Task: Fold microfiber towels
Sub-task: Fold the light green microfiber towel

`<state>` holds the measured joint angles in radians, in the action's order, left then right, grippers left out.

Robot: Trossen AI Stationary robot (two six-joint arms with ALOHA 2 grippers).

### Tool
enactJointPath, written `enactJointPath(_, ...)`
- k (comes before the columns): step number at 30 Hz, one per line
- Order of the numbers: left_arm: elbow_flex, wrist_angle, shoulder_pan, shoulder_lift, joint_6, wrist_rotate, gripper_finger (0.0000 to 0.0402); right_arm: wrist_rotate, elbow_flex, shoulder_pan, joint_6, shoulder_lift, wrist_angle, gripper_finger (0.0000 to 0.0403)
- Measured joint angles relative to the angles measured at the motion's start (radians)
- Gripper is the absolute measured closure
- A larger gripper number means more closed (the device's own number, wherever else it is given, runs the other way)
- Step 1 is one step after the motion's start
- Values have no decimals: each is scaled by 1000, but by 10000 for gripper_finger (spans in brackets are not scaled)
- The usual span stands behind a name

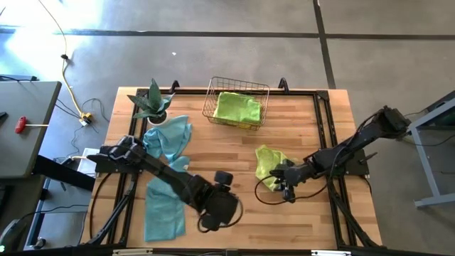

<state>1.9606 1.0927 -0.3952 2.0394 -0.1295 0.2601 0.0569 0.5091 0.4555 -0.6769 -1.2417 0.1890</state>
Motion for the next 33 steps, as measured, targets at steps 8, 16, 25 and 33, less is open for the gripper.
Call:
enactJointPath(8, -101, 91, 2, 35, -118, -54, 286, 9, 0, 1, 3, 19, 37, 261)
enactJointPath(16, -380, 55, -113, -91, -276, 43, 316, -7, 0, 3, 4, 20, 77, 261)
enactJointPath(25, -804, -491, -62, -460, -143, 207, 322, -10, 6, -11, 4, 22, 113, 261)
enactJointPath(33, -1242, -1396, 149, -593, 1, 11, 322, 264, 132, -47, 54, 16, 318, 261)
